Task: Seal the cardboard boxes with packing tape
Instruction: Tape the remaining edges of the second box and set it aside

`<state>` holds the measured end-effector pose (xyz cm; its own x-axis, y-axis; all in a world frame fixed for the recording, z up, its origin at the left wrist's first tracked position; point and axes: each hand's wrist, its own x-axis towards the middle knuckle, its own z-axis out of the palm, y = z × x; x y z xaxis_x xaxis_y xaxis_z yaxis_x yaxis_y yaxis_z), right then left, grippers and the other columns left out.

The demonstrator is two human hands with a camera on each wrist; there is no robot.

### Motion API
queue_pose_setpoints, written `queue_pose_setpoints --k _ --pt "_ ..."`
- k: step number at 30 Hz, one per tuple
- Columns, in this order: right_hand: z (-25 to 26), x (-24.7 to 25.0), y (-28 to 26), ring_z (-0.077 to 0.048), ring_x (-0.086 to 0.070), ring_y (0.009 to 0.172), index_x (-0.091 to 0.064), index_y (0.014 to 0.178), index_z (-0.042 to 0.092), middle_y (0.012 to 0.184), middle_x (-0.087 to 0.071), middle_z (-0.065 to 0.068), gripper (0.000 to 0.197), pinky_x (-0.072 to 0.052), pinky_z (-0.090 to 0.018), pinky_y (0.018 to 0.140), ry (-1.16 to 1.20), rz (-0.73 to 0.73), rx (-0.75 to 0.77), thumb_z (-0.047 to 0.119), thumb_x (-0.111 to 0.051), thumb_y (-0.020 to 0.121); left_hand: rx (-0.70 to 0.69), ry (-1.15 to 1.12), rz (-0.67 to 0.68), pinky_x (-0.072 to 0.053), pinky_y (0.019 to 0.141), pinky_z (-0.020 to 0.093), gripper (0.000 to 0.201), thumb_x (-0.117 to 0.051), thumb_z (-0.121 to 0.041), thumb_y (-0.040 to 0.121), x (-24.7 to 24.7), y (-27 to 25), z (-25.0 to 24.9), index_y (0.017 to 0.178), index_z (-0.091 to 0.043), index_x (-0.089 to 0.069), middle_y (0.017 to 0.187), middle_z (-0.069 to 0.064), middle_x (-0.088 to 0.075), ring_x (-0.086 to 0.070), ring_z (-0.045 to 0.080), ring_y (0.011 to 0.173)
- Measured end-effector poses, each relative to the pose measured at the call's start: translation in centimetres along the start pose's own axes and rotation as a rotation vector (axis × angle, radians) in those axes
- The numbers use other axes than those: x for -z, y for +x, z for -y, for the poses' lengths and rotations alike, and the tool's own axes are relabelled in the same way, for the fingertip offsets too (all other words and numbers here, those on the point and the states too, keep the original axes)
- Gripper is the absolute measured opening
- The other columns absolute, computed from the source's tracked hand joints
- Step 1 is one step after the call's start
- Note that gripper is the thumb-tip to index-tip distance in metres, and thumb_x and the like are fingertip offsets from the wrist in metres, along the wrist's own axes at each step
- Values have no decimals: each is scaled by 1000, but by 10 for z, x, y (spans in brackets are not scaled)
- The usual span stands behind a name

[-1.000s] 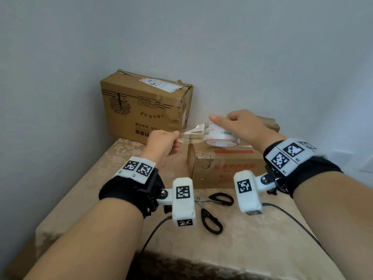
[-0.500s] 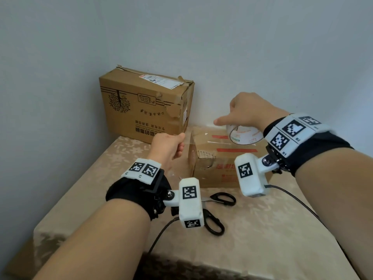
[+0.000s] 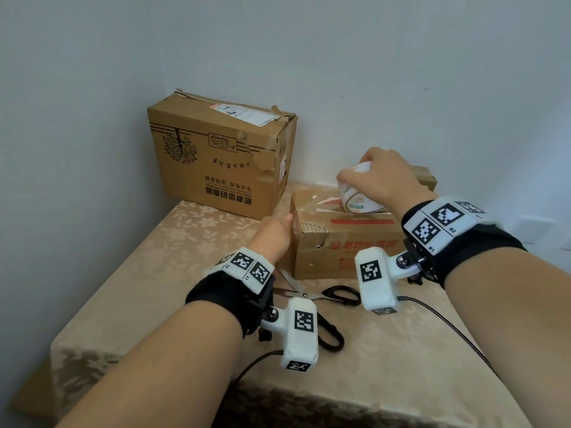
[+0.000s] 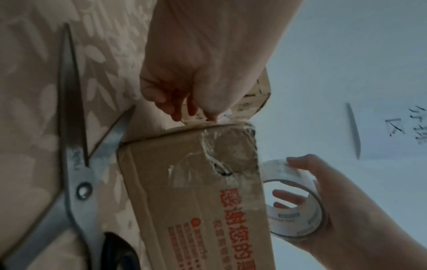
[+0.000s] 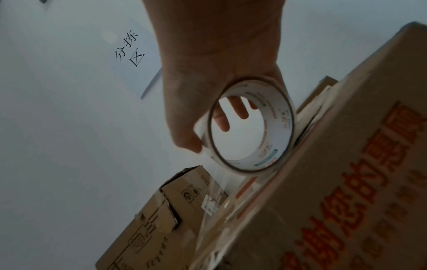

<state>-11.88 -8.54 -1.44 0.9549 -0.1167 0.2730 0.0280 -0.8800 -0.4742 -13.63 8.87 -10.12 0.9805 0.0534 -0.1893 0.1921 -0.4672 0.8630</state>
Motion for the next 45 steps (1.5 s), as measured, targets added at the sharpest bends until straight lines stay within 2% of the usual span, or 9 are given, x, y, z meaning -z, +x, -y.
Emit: queue_pose_setpoints --k 4,9,12,15,21,26,37,41,45 --pt "-7 4 -9 -26 -63 89 -44 111 14 108 -58 -11 47 -56 -40 72 229 25 -63 40 -67 80 75 155 7 -37 79 32 47 -44 -30 100 6 5 6 136 -5 -27 135 16 -45 -50 29 111" --pt "-11 2 -15 -23 -63 92 -42 121 16 111 -57 -7 67 -56 -40 81 336 23 -106 55 -71 76 -301 25 -60 -46 71 19 31 -34 -36 102 12 5 -21 112 -13 -53 104 1 -59 -55 7 82" --pt "-11 -1 -19 -24 -64 91 -42 117 17 110 -59 -8 60 -56 -43 82 359 37 -122 55 -68 78 -226 22 212 -29 113 42 67 -26 -57 97 -5 6 -20 151 -18 -17 155 2 -28 -29 20 140" --pt "-13 1 -21 -22 -64 92 -41 124 15 112 -58 -9 55 -56 -40 80 405 70 -131 43 -65 84 -173 -9 219 -16 119 44 78 -34 -52 96 -13 18 -4 150 -21 13 161 -1 -3 -9 20 147" --pt "-19 5 -29 -20 -66 99 -43 129 18 115 -61 -2 102 -56 -42 88 570 128 -142 72 -77 50 -154 -252 220 -22 118 44 84 -50 -46 92 -13 24 -1 152 -18 2 160 2 -7 -17 20 145" --pt "-14 3 -27 -21 -65 97 -49 119 13 110 -63 -4 91 -56 -43 85 496 61 -130 68 -77 52 -462 352 -33 -23 117 38 58 -42 -40 99 -1 11 -21 147 -10 -31 155 9 -27 -26 25 143" --pt "2 29 -12 -20 -50 63 -51 67 10 63 -51 0 39 -34 -28 56 -13 36 -164 44 -70 72 -472 779 152 -7 119 38 70 -23 -50 100 -4 6 -23 153 -9 -3 160 8 -1 -3 20 148" --pt "-8 24 -11 -31 -55 95 -57 95 14 98 -59 -6 51 -41 -50 94 -284 70 -175 58 -65 69 -444 886 159 -3 118 44 66 -17 -50 100 -3 6 -25 153 -12 -6 161 4 1 0 18 148" --pt "-26 33 -21 -21 -55 102 -52 118 18 114 -54 -1 72 -45 -37 85 192 71 -185 70 -66 70 -474 987 127 0 119 45 65 -12 -50 99 0 3 -29 153 -12 -9 161 3 -3 -1 17 148"
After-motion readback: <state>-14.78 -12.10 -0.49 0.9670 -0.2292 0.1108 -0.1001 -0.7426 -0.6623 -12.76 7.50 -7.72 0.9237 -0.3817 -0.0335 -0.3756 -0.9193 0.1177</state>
